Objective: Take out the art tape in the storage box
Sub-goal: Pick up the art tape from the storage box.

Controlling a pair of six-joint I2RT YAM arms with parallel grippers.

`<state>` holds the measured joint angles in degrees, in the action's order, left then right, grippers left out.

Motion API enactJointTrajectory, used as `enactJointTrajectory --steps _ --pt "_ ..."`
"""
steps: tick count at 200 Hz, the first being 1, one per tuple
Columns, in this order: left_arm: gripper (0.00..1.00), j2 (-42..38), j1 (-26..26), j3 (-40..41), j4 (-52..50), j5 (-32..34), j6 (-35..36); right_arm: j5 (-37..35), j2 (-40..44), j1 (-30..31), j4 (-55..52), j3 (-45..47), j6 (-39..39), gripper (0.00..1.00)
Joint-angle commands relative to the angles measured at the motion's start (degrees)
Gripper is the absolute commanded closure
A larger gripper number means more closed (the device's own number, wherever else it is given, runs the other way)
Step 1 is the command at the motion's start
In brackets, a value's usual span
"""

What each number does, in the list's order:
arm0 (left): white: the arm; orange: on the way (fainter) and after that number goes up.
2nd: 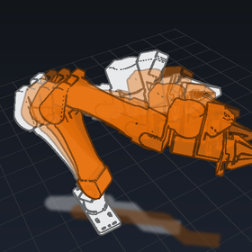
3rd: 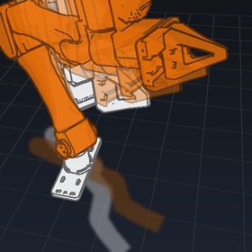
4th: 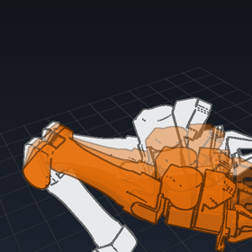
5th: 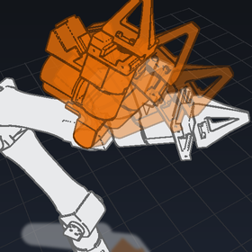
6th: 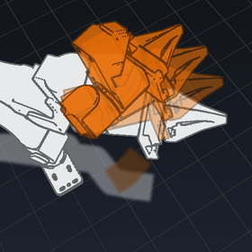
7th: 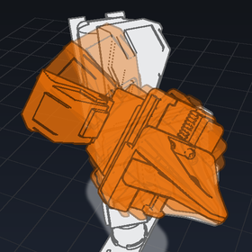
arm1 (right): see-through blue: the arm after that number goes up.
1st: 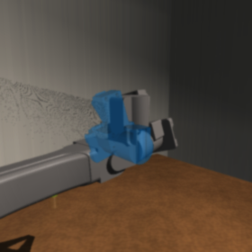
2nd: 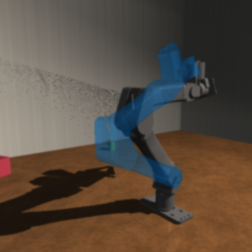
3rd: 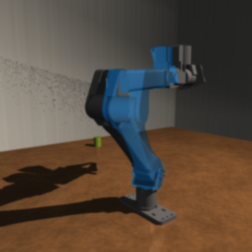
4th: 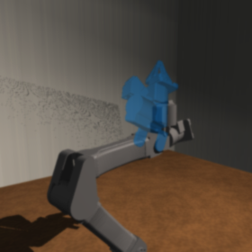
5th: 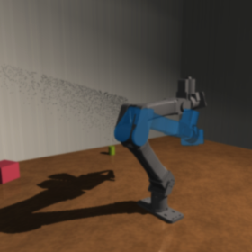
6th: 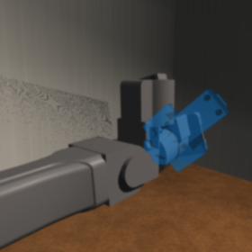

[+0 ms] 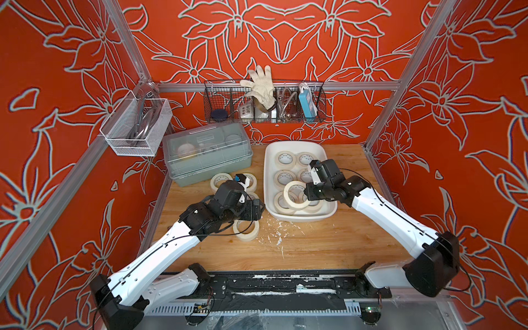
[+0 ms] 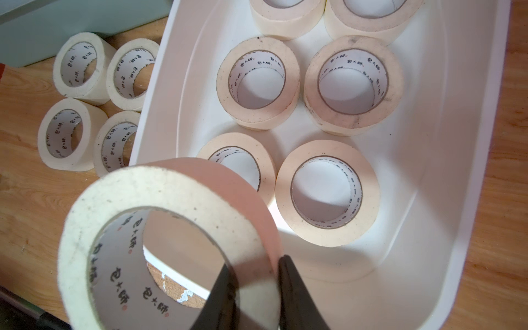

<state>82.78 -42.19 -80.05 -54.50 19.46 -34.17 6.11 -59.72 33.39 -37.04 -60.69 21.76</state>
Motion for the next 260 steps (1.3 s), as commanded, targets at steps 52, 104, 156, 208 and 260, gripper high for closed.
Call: enactJointTrajectory --steps 52,104,156,208,260 --pt "1.0 -15.6 4.27 19.14 4.81 -0.36 -7.74 0.98 -1.17 -0.55 2.66 2.33 1.62 0.39" --pt "1.0 -20.24 4.58 31.87 10.69 -3.49 -8.5 1.95 -2.21 -0.85 3.7 2.85 2.05 0.39" --pt "1.0 -17.47 6.39 42.2 22.69 -6.8 -8.23 3.03 -2.96 -1.04 4.34 3.54 2.41 0.39" --pt "1.0 -12.74 7.45 43.91 27.56 -5.74 -7.88 4.01 -3.59 -1.27 4.6 4.33 2.41 0.39" --pt "0.91 -11.28 9.4 43.22 27.52 -4.2 -8.37 4.43 -4.18 -1.65 5.13 4.7 2.41 0.39"
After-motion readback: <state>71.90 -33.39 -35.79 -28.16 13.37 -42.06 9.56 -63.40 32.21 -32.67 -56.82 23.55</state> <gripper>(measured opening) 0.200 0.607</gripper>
